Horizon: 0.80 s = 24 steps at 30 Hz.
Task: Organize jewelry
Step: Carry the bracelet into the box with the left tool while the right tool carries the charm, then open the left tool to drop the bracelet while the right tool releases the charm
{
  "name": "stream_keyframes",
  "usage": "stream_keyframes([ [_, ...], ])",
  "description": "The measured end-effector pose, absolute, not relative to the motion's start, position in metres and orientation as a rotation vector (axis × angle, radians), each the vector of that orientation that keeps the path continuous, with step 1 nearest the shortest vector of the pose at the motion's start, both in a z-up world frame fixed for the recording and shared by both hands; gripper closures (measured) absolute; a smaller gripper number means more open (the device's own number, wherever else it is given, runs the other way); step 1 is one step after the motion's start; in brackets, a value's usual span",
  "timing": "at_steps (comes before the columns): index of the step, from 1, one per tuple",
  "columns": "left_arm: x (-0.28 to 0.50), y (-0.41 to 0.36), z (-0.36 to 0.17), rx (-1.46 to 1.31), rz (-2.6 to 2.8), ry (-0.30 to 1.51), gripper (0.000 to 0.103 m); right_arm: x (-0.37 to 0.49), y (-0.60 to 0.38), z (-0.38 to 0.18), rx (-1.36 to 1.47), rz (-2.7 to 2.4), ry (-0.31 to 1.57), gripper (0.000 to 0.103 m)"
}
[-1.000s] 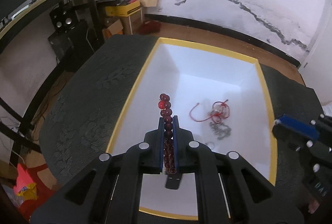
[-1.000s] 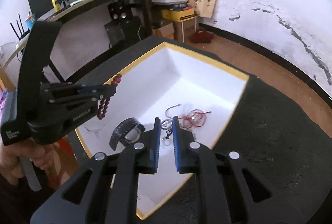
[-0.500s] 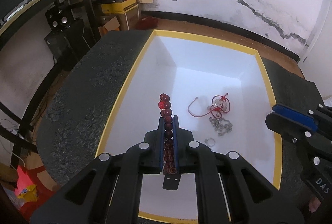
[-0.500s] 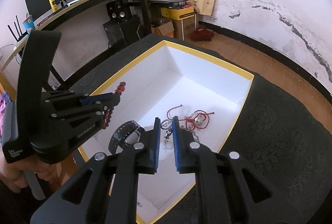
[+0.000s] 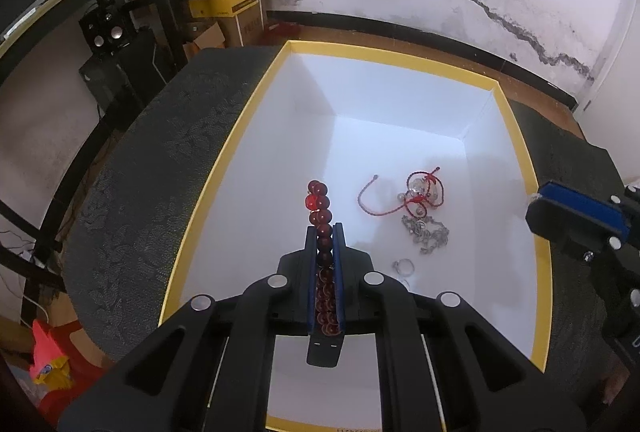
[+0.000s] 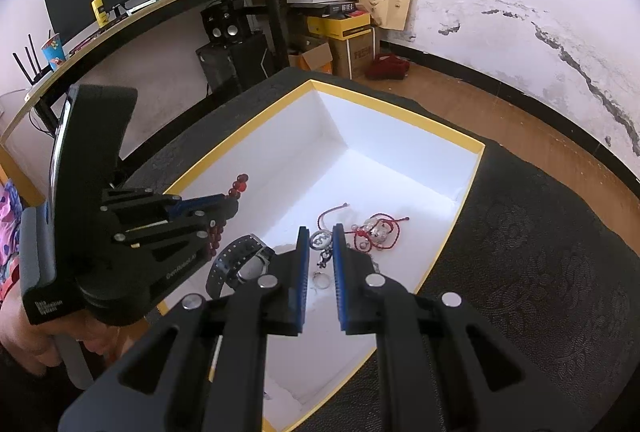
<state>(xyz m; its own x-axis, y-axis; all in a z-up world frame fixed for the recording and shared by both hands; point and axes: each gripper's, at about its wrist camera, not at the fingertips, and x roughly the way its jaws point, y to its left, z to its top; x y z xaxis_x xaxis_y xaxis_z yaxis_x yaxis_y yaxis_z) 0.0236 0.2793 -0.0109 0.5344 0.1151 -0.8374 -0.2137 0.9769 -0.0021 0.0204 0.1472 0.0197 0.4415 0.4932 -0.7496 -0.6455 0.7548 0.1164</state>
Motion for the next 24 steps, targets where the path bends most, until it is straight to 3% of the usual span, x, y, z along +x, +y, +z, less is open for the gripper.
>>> stream_keyframes([
  [14,0.025,0.278,-0.016,-0.117,0.195,0.994,0.093,0.021,0.146,0.021,-0.186,0.695,0.849,0.091],
  [15,0.024,0.278,-0.016,-0.115,0.198,0.995,0.085,0.022,0.145,0.021,-0.185,0.694,0.849,0.091],
  [16,0.024,0.277,-0.016,-0.115,0.2,0.992,0.06,0.022,0.146,0.021,-0.184,0.692,0.849,0.091],
  [18,0.023,0.276,-0.014,-0.113,0.21,0.984,0.022,0.022,0.146,0.021,-0.183,0.691,0.85,0.091],
  [24,0.019,0.278,-0.004,-0.138,0.198,0.948,0.014,0.025,0.147,0.02,-0.186,0.685,0.852,0.091],
])
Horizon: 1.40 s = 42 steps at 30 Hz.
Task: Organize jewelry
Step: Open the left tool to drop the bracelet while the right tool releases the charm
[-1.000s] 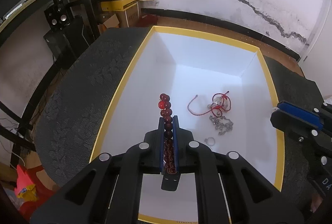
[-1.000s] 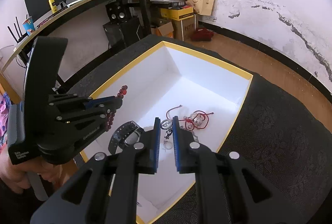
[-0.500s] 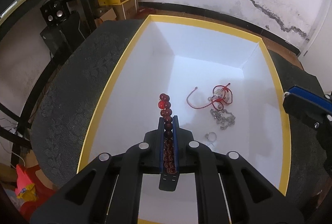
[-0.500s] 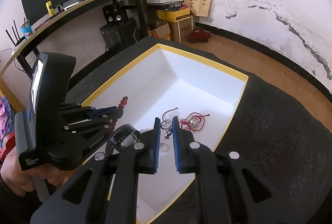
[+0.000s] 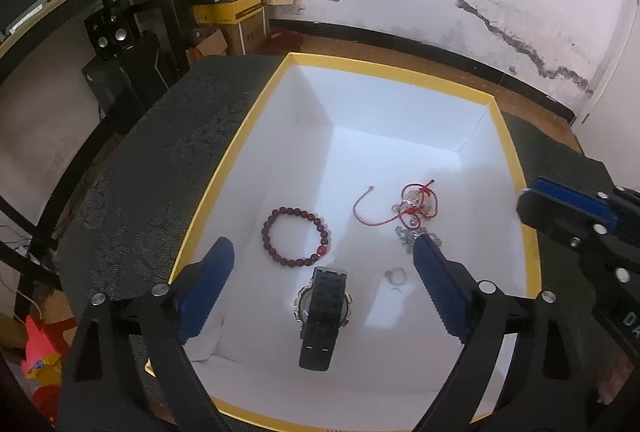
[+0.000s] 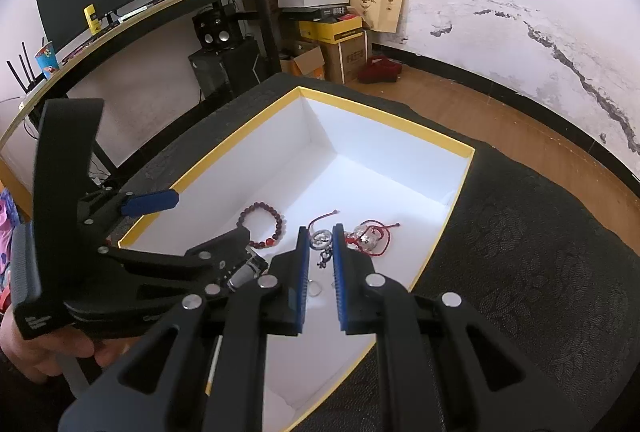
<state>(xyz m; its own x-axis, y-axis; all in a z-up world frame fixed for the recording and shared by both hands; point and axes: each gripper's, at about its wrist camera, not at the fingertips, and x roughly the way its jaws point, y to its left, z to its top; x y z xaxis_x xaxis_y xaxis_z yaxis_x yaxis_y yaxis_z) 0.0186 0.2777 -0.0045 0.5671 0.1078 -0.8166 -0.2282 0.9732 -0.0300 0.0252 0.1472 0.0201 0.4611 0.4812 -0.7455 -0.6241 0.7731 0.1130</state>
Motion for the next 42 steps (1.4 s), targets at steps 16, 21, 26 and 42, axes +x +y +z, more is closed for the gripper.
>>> stream_keyframes([
  [16,0.007,0.295,0.006,-0.169,0.235,0.895,0.011,0.044,0.163,-0.009,-0.246,0.634,0.892,0.091],
  [21,0.005,0.299,0.009,-0.182,0.243,0.881,0.011,0.047,0.171,-0.019,-0.264,0.639,0.907,0.091],
  [26,0.005,0.3,0.01,-0.187,0.241,0.881,0.011,0.053,0.174,-0.024,-0.268,0.648,0.908,0.091],
  [42,0.005,0.306,0.014,-0.218,0.272,0.858,0.011,0.053,0.17,-0.021,-0.28,0.666,0.859,0.025],
])
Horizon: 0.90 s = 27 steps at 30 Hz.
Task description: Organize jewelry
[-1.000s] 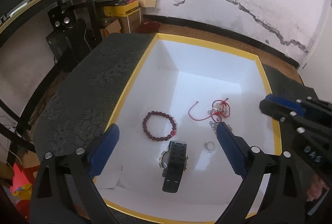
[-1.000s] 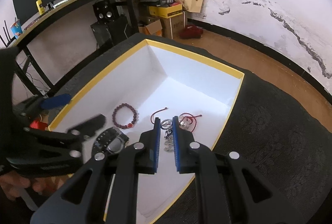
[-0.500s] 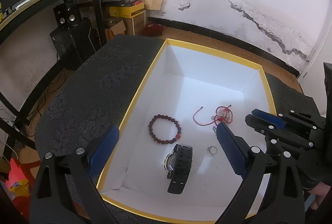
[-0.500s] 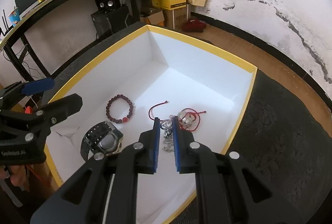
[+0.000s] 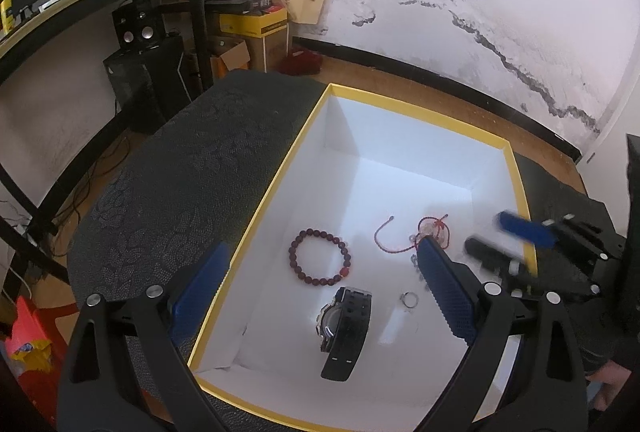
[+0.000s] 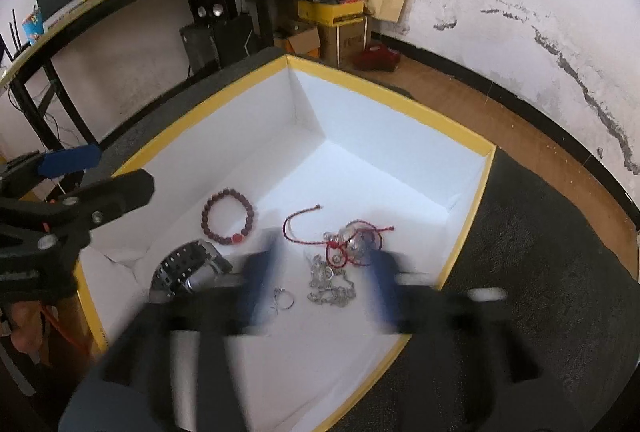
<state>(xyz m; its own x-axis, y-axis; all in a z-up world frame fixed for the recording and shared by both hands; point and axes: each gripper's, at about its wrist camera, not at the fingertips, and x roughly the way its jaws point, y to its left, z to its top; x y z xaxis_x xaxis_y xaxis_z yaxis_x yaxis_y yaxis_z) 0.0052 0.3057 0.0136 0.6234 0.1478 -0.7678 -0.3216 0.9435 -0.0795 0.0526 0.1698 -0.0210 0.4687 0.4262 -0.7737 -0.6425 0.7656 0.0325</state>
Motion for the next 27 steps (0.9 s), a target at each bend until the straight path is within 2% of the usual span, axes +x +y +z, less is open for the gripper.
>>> stream_keyframes([
  [2,0.006,0.306,0.015,-0.22,0.281,0.853,0.009,0.049,0.167,-0.015,-0.262,0.679,0.833,0.019],
  [3,0.006,0.306,0.015,-0.22,0.287,0.847,0.007,0.048,0.166,-0.013,-0.265,0.686,0.827,0.01],
  [4,0.006,0.306,0.016,-0.221,0.294,0.841,0.007,0.047,0.165,-0.011,-0.265,0.69,0.824,0.007],
  [14,0.013,0.29,0.023,-0.249,0.285,0.813,0.006,0.032,0.135,0.006,-0.27,0.653,0.789,0.007],
  [27,0.046,0.152,0.036,-0.167,0.033,0.805,0.006,0.021,-0.027,0.028,-0.144,0.308,0.755,0.007],
])
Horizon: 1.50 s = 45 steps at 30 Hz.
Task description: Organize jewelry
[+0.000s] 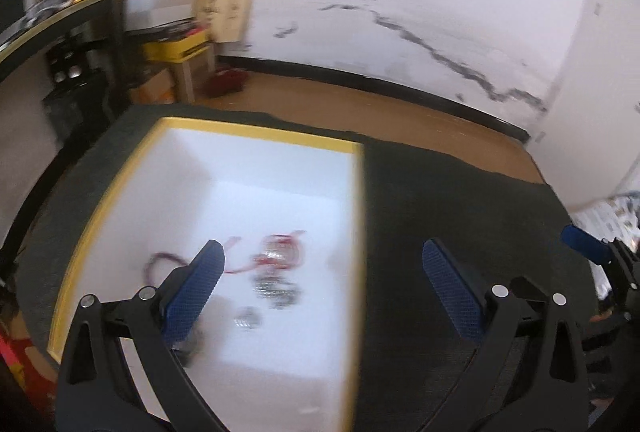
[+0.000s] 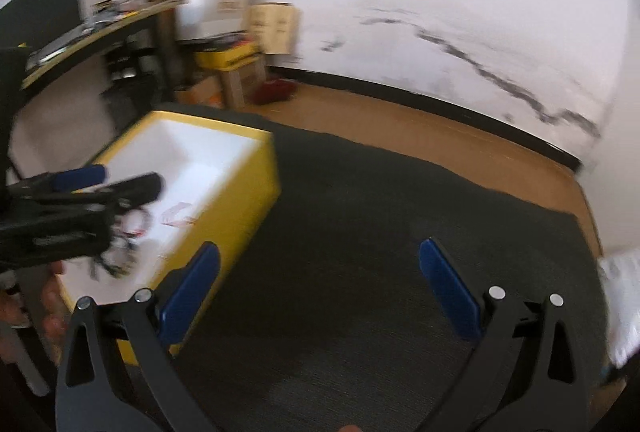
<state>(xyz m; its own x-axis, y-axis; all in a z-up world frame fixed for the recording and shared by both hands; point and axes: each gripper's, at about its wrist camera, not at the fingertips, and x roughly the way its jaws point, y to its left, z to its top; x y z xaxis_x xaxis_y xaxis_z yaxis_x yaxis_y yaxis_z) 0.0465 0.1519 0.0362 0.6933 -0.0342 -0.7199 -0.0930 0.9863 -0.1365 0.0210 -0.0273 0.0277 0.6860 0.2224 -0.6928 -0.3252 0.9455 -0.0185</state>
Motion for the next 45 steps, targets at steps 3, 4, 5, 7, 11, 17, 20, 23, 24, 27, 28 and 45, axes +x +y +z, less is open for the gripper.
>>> stream_keyframes([
  [3,0.051,0.116,0.037,-0.151,-0.019,0.806,0.006,0.018,-0.083,0.019,-0.094,0.186,0.775,0.007],
  [4,0.052,0.105,0.037,-0.145,-0.035,0.806,0.006,0.016,-0.107,0.014,-0.069,0.136,0.786,0.007],
  [5,0.054,0.093,0.037,-0.136,-0.053,0.805,0.006,0.015,-0.125,0.009,-0.053,0.103,0.797,0.007],
  [7,0.055,0.074,0.034,-0.122,-0.066,0.804,0.006,0.012,-0.158,0.0,-0.029,0.043,0.821,0.007],
  [11,0.058,0.046,0.019,-0.129,-0.073,0.839,0.006,0.008,-0.198,-0.012,0.002,-0.01,0.838,0.007],
  [17,0.057,0.016,-0.01,-0.123,-0.065,0.928,0.006,0.012,-0.216,-0.03,-0.003,-0.005,0.876,0.007],
  [20,0.06,0.004,-0.02,-0.07,-0.074,0.946,0.006,0.013,-0.218,-0.03,0.006,-0.018,0.862,0.007],
  [23,0.066,0.0,-0.024,-0.062,-0.084,0.944,0.006,0.017,-0.218,-0.034,0.039,-0.008,0.872,0.007],
  [24,0.068,-0.001,-0.026,-0.056,-0.082,0.942,0.006,0.02,-0.218,-0.036,0.042,-0.009,0.879,0.007],
  [27,0.075,-0.003,-0.031,-0.036,-0.089,0.949,0.006,0.023,-0.22,-0.041,0.039,-0.017,0.89,0.007],
  [28,0.078,-0.004,-0.033,-0.032,-0.091,0.955,0.006,0.025,-0.221,-0.041,0.036,-0.02,0.893,0.007],
  [45,0.089,-0.021,-0.045,0.002,-0.114,0.975,0.006,0.033,-0.228,-0.052,0.023,-0.027,0.91,0.007],
])
